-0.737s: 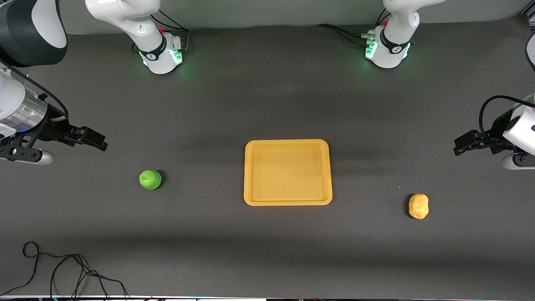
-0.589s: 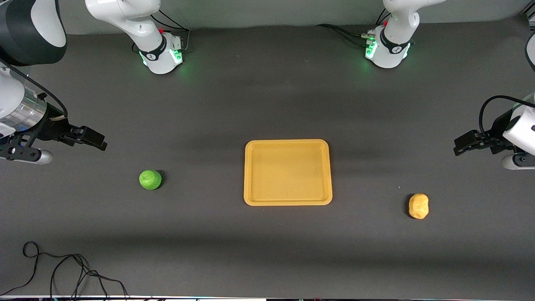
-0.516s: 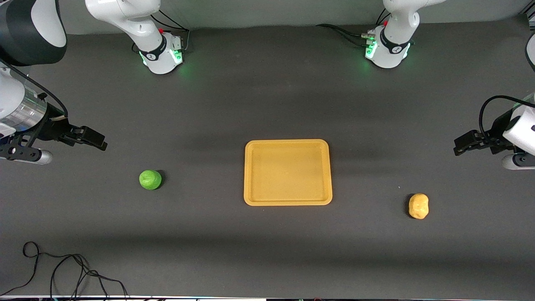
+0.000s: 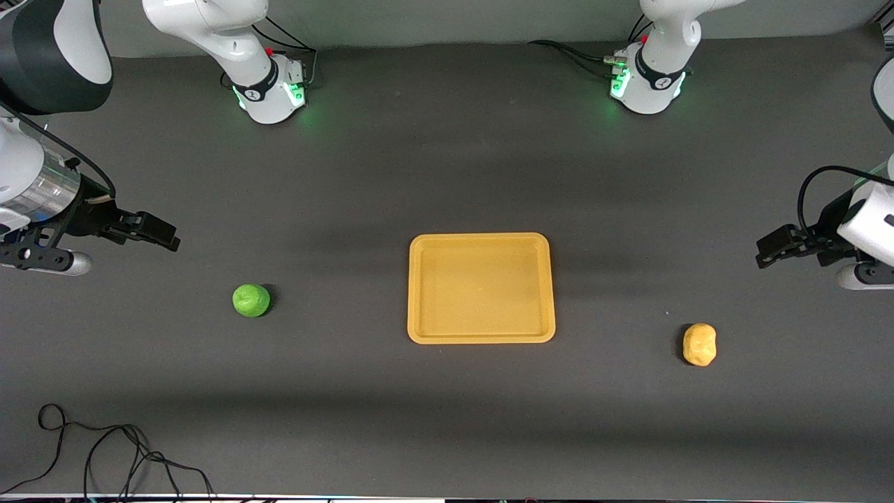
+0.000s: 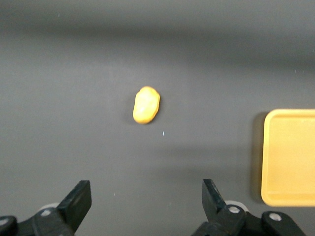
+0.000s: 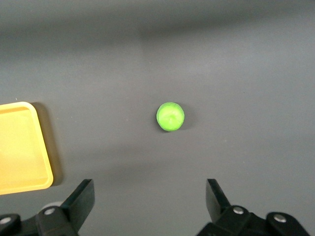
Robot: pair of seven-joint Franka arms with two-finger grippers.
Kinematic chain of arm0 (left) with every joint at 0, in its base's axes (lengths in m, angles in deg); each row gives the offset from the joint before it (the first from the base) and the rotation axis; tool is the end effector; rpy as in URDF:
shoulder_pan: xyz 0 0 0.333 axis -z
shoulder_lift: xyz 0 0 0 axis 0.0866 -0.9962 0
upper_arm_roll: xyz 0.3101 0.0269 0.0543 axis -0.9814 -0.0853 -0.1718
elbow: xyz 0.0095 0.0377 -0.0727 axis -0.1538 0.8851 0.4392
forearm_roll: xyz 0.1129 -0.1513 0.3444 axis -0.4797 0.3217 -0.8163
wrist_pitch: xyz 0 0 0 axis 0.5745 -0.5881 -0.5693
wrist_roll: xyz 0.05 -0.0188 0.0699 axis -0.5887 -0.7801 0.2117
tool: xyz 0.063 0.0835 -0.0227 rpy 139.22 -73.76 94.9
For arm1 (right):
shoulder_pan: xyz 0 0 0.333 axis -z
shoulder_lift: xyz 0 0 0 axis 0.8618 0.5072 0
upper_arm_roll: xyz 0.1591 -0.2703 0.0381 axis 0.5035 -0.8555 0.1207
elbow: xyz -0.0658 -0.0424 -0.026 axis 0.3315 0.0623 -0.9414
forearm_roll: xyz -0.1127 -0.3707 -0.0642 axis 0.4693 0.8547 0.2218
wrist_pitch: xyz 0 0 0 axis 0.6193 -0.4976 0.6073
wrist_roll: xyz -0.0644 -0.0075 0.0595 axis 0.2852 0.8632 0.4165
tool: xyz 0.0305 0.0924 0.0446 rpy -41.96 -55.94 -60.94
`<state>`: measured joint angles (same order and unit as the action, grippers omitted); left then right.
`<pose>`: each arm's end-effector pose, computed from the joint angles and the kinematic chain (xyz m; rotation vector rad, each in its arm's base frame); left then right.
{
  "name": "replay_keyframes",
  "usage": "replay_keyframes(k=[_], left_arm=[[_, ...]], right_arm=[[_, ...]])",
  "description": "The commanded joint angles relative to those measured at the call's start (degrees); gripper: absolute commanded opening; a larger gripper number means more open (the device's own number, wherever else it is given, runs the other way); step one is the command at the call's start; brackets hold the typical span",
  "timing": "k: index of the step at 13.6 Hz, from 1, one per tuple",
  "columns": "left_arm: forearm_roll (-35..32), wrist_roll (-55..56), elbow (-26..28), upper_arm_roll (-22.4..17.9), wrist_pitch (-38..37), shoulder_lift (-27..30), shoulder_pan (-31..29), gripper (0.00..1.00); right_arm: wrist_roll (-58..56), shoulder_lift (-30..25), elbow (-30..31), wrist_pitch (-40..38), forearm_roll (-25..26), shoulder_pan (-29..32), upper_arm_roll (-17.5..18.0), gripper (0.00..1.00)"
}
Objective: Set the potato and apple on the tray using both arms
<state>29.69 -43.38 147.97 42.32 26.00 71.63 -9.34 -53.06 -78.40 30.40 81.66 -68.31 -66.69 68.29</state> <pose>0.6180 -0.0051 0.5388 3.1118 0.0404 0.1628 0.5854 0.0446 0.5682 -3.1063 0.2561 0.0080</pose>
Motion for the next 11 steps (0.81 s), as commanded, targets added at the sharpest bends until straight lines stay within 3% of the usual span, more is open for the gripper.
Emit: replay_keyframes(k=[1, 7, 11], left_arm=[[-0.4, -1.2, -1.0, -0.2, 7.1, -7.4, 0.5, 1.00], [-6.7, -1.3, -1.0, -0.3, 22.8, -23.8, 0.2, 1.00], [-11.7, -1.3, -0.8, -0.3, 27.9, -31.0, 0.2, 1.00]], right_arm=[[-2.2, -0.6, 1.0, -0.2, -0.7, -0.3, -0.4, 1.00], [-4.7, 1.6, 3.5, 1.7, 1.8, -0.7, 0.0, 1.00], [-4.7, 0.9, 16.6, 18.4, 2.7, -0.7, 0.0, 1.00]])
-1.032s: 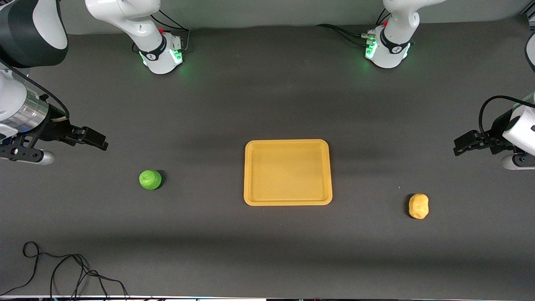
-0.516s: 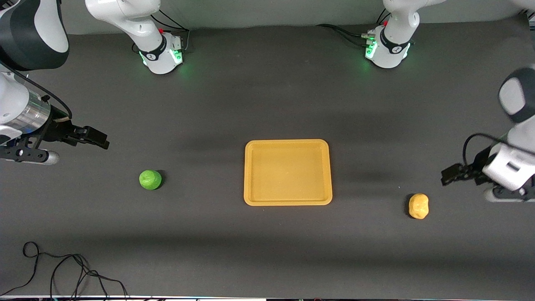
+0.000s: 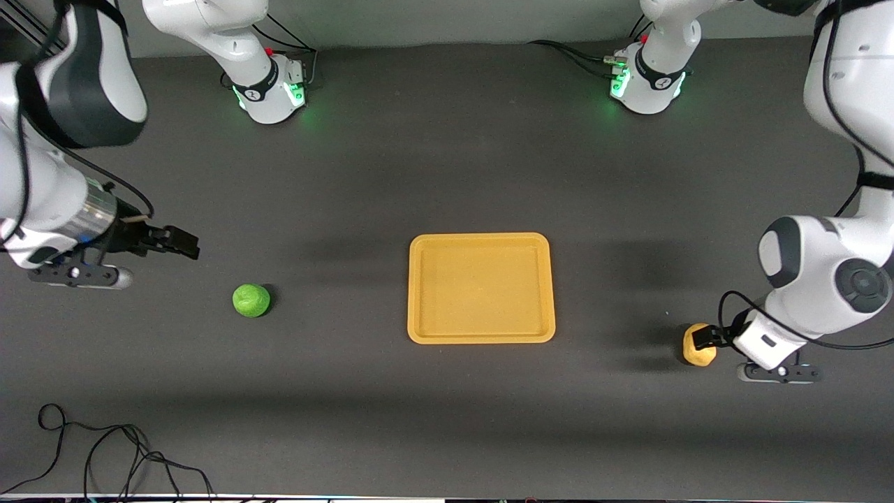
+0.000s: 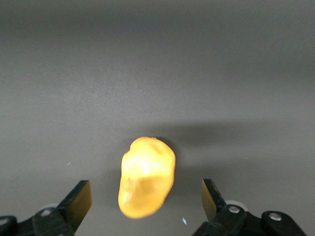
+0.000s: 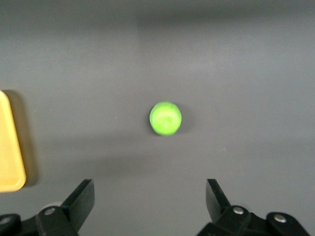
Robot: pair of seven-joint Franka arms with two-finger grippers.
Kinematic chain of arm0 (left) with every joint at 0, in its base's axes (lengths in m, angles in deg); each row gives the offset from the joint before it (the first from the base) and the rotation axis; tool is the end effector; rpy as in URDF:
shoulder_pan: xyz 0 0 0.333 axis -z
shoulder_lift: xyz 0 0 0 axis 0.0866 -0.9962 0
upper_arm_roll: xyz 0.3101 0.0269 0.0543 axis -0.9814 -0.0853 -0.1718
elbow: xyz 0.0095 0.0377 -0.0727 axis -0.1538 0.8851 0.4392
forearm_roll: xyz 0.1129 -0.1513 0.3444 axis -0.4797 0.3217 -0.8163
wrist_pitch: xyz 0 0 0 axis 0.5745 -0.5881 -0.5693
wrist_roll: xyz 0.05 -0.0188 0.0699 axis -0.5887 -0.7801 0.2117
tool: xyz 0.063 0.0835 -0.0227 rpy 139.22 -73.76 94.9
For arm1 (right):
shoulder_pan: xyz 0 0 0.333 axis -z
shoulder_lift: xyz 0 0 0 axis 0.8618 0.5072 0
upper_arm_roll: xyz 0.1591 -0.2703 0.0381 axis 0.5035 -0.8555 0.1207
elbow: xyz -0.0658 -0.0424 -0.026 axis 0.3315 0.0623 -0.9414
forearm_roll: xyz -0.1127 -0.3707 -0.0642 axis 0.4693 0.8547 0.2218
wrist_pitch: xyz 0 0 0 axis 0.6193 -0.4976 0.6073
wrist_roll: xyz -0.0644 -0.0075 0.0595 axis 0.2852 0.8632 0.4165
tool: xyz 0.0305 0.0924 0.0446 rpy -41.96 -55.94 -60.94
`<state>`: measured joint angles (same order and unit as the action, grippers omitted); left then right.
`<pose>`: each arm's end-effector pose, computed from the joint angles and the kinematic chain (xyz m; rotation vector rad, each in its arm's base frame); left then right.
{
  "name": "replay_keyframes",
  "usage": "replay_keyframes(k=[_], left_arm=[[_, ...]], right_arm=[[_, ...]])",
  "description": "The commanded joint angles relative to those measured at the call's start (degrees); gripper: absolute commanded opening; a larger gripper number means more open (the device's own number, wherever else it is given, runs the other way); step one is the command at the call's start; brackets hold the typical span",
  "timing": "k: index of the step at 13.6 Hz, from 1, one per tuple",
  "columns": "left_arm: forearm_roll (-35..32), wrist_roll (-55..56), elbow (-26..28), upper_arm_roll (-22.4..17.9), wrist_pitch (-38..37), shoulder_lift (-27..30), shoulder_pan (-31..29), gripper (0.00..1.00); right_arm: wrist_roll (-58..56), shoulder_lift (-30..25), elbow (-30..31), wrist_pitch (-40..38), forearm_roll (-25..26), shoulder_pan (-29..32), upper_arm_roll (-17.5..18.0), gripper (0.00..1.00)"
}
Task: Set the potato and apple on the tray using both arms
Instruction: 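Grasp the green apple with the right gripper while the left gripper grasps the potato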
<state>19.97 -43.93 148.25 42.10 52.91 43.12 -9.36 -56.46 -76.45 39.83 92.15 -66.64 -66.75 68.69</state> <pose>0.6966 0.0116 0.2590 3.1142 -0.0726 0.1473 0.5930 0.0470 0.4851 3.1312 -0.1467 -0.0254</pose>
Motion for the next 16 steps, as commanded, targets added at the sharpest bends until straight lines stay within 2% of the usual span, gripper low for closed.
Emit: replay_keyframes(k=[1, 3, 4, 5, 7, 8, 10, 13, 16], left_arm=[[-3.0, -0.7, -1.0, -0.1, 1.1, -3.3, 0.3, 1.00], [-3.8, -0.6, -0.7, -0.2, 0.9, -3.7, 0.3, 0.99], [-3.8, -0.5, -0.5, -0.2, 0.9, -3.8, 0.3, 0.90], [-3.8, -0.5, -0.5, -0.2, 0.9, -4.1, 0.3, 0.76], [-3.8, -0.5, -0.5, -0.2, 0.9, -4.1, 0.3, 0.54], [-3.8, -0.2, -0.6, -0.2, 0.7, -4.0, 0.4, 0.47], [-3.7, 0.5, -0.7, 0.0, -0.7, -2.9, 0.7, 0.44], [-2.7, 6.6, -2.0, 1.4, -12.0, 3.0, 4.2, 0.43], [-1.6, 20.3, -2.7, 7.0, -15.9, 4.7, 8.8, 0.43]], right_arm=[[-1.3, -1.1, 11.2, 12.9, 1.0, -0.7, -0.4, 1.00], [-1.3, -0.3, 19.8, 26.2, 1.0, -1.8, -0.4, 1.00], [-1.3, 1.4, 23.4, 32.9, 1.6, -1.9, -0.4, 1.00], [-1.2, 4.3, 25.2, 38.0, 2.5, -1.9, -0.4, 1.00], [-0.6, 9.1, 25.3, 41.0, 2.5, -1.7, -0.8, 1.00], [-0.5, 10.8, 25.3, 42.5, 2.5, -1.7, -0.8, 1.00], [1.5, 13.9, 25.0, 45.4, 2.5, -1.6, -0.8, 1.00], [1.9, 18.4, 24.5, 50.0, 2.8, -1.5, -1.0, 1.00], [2.0, 19.2, 24.3, 50.3, 2.9, -1.4, -1.1, 1.00]])
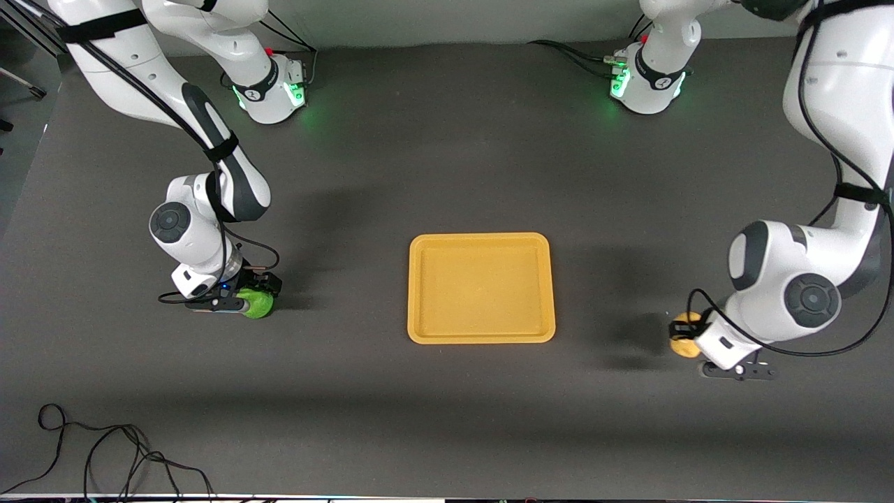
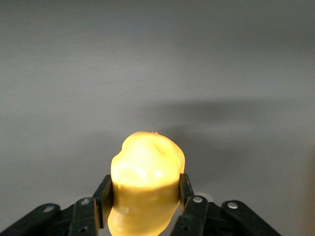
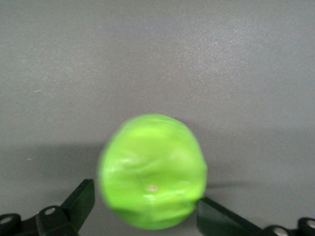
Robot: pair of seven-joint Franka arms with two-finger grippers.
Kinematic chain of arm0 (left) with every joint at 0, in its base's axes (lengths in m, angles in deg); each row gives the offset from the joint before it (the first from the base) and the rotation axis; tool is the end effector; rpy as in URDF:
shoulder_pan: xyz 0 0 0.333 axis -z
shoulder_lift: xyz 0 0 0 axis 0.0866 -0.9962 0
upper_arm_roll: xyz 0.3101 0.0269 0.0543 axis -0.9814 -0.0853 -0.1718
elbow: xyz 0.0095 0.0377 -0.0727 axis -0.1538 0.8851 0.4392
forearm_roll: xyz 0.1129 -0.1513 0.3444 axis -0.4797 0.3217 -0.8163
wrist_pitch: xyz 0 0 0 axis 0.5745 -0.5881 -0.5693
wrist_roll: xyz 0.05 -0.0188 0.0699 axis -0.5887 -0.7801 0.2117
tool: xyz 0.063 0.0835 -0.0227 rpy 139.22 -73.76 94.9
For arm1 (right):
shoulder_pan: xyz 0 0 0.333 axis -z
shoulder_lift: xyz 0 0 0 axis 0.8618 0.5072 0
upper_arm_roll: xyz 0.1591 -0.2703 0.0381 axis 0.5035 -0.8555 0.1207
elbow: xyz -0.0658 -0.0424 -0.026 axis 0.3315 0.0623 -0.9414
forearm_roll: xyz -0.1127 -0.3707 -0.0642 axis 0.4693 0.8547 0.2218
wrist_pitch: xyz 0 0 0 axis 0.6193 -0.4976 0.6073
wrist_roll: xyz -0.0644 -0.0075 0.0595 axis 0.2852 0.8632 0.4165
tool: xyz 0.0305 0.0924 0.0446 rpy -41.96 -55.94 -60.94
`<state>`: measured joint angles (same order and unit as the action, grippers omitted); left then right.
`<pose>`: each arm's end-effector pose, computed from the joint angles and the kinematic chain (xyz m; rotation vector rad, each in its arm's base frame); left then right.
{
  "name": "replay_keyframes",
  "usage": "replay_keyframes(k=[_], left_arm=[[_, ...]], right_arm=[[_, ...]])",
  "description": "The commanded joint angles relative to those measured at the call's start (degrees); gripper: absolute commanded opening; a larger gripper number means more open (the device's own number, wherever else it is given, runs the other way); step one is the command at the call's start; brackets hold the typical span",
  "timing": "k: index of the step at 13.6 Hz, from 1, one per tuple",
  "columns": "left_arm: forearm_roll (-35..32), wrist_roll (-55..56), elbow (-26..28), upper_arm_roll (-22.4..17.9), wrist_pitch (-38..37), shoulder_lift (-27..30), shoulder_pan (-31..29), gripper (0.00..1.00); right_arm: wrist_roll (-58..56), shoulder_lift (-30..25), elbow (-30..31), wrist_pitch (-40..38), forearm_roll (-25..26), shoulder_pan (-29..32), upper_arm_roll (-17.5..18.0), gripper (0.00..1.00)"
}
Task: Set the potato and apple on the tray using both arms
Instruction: 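Carry the yellow potato with the left gripper onto the tray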
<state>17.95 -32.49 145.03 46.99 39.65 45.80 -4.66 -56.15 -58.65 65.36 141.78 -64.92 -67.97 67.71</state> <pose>0.6856 -0.0867 0.3028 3.1361 -0.0180 -0.0321 0.5553 0.0458 0.1890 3.1091 -0.0954 0.1522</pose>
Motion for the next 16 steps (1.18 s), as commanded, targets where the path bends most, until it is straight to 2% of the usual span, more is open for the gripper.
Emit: replay_keyframes(k=[1, 2, 3, 4, 5, 6, 7, 9, 11, 12, 13, 14, 16], left_arm=[[0.3, 13.2, 0.6, 2.6, -2.7, 1.8, 6.8, 0.43], [0.5, 16.9, 0.5, 2.6, -1.9, 1.2, 9.8, 0.43], [0.5, 20.9, 0.4, 2.6, -1.4, 0.6, 12.1, 0.43], [0.3, 24.6, 0.2, 2.6, -0.6, -0.7, 14.4, 0.43], [0.1, 26.9, 0.4, 2.6, 1.1, -1.1, 16.4, 0.43], [0.0, 27.8, 0.4, 2.4, 1.7, -2.3, 18.2, 0.43], [-0.2, 28.3, 0.4, 2.4, 2.1, -3.0, 18.8, 0.43], [-0.3, 29.0, 0.7, 2.3, 3.6, -4.6, 19.8, 0.44], [-0.4, 29.0, 0.9, 2.2, 4.5, -5.6, 20.2, 0.47], [-0.3, 29.0, 1.0, 2.2, 4.5, -5.9, 20.3, 0.59], [-0.3, 29.0, 1.0, 2.2, 4.8, -6.0, 20.5, 0.91], [-0.3, 29.0, 1.0, 2.2, 5.6, -6.1, 20.9, 1.00], [-0.3, 28.9, 1.0, 2.2, 4.5, -5.8, 20.5, 1.00]], right_arm=[[1.8, 1.4, -1.3, 0.7, 1.1, -0.2, -0.1, 1.00], [1.9, 1.5, -1.6, 0.7, 1.1, -0.1, -0.1, 1.00], [2.2, 1.5, -1.9, 0.5, 1.1, -0.1, -0.1, 0.93], [2.7, 1.3, -2.1, 0.4, 1.1, -0.1, -0.1, 0.74], [3.8, 1.0, -2.2, 0.1, 1.1, -0.2, -0.1, 0.50], [5.3, 0.5, -2.8, -0.7, 1.1, -0.3, 0.0, 0.37], [5.8, -0.5, -3.6, -3.1, 0.9, -0.5, 0.2, 0.30], [8.8, -3.0, -7.3, -11.6, 0.8, -0.9, 1.0, 0.30], [13.2, -4.6, -14.4, -23.8, 0.7, -1.2, 3.9, 0.30], [15.4, -4.6, -18.2, -29.1, 0.6, -1.3, 5.3, 0.30], [17.5, -4.5, -21.1, -32.3, 0.5, -1.2, 6.8, 0.30], [19.9, -4.4, -22.4, -33.0, 0.4, -1.2, 8.4, 0.30], [25.1, -3.5, -24.5, -32.7, 0.4, -1.2, 12.6, 0.30]])
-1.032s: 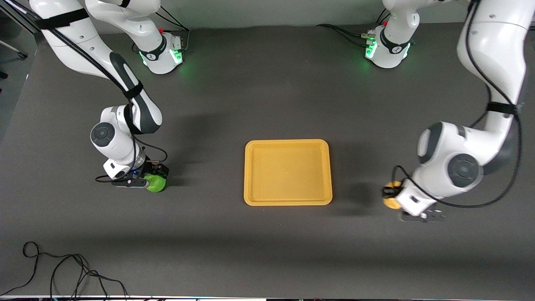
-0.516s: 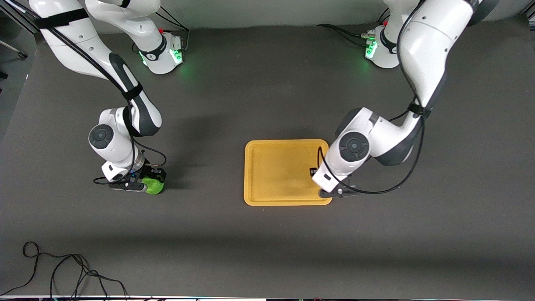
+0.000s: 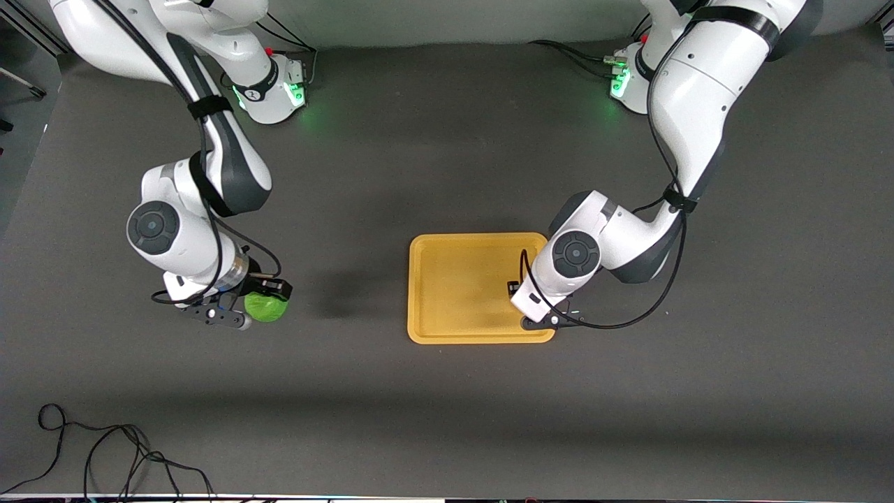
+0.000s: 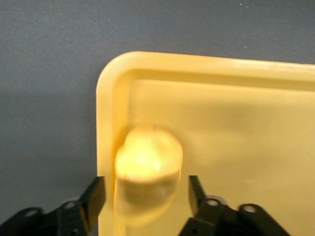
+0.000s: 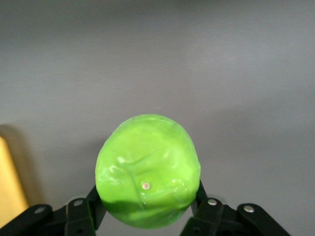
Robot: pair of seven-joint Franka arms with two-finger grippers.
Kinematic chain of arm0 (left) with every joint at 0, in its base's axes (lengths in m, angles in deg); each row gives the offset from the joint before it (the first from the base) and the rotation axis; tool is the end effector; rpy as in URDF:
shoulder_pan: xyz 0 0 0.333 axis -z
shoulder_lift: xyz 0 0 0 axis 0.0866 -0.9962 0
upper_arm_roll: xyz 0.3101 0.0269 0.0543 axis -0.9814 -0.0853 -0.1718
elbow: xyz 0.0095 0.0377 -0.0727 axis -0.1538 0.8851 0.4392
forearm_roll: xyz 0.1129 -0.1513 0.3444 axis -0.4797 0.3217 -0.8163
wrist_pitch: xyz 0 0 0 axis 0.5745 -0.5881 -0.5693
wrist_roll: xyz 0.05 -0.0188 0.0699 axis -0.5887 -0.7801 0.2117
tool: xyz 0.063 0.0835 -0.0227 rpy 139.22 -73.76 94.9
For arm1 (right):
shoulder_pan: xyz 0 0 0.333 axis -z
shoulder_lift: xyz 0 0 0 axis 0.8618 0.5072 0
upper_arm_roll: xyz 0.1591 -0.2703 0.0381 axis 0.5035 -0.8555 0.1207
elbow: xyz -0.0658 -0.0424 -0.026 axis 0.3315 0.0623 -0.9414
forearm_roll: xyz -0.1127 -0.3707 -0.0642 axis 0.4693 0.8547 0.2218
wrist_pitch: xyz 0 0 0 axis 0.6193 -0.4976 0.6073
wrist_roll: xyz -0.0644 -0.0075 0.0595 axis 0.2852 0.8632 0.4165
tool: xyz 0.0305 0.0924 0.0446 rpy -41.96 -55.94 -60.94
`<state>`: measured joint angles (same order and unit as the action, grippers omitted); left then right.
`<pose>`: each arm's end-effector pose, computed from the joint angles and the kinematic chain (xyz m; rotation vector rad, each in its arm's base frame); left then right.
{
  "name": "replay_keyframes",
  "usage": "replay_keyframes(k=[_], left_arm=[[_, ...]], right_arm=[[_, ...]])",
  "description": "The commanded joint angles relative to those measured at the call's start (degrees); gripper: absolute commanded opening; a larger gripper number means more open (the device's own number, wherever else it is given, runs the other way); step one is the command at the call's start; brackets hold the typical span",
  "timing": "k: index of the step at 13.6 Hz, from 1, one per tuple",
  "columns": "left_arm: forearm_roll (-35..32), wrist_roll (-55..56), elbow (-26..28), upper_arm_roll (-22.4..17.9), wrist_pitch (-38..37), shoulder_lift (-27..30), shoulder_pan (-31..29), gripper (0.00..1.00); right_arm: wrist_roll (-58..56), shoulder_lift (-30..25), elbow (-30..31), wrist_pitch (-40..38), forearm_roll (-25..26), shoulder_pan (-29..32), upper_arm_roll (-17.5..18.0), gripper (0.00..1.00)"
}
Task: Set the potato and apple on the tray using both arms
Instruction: 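Release the potato and withdraw the left gripper while the right gripper carries the apple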
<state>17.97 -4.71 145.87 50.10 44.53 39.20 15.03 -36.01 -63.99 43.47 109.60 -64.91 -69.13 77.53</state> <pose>0.5981 -0.3441 0.2354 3.0883 0.1347 -0.1345 0.6107 0.1655 0.3489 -3.1056 0.3806 -0.0060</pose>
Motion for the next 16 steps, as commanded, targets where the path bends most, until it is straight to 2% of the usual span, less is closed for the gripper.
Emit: replay_keyframes(k=[1, 3, 4, 7, 9, 10, 11, 13, 16], left_arm=[[-0.4, 0.5, 0.4, -0.9, -1.0, 1.8, 0.3, 1.00], [-0.4, -0.6, -0.1, -0.8, -5.6, 5.6, -3.4, 1.00], [-0.4, -4.5, -0.1, -0.8, -7.2, 8.6, -5.8, 1.00], [0.8, -20.6, -0.3, -0.2, -15.5, 18.7, -14.3, 1.00], [2.2, -25.5, -0.3, -0.3, -20.1, 24.1, -19.3, 1.00], [2.4, -28.5, -0.2, -0.5, -22.2, 26.0, -21.2, 1.00], [3.6, -31.5, -0.1, -0.4, -24.4, 27.9, -23.7, 1.00], [8.1, -37.4, 0.6, -0.7, -28.7, 31.8, -27.7, 1.00], [8.3, -38.8, 3.3, -1.0, -30.2, 36.1, -29.0, 1.00]], right_arm=[[8.0, 3.1, -4.2, -0.5, 0.4, -0.2, 5.0, 0.30], [12.9, 7.3, -8.6, -0.1, 0.5, -0.3, 9.9, 0.30], [15.5, 9.3, -10.9, 1.2, 1.0, -1.5, 12.0, 0.30], [28.7, 16.9, -17.0, 8.4, 3.9, -7.9, 12.9, 0.30], [41.6, 24.7, -22.6, 11.0, 12.4, -13.4, 12.9, 0.30], [47.8, 28.6, -26.2, 11.1, 18.4, -14.6, 12.9, 0.30], [51.6, 31.3, -27.4, 11.1, 22.2, -15.1, 13.7, 0.30], [54.1, 35.6, -30.5, 11.2, 24.2, -15.5, 15.8, 0.30], [56.3, 37.0, -32.3, 11.3, 24.1, -17.1, 16.1, 0.31]])
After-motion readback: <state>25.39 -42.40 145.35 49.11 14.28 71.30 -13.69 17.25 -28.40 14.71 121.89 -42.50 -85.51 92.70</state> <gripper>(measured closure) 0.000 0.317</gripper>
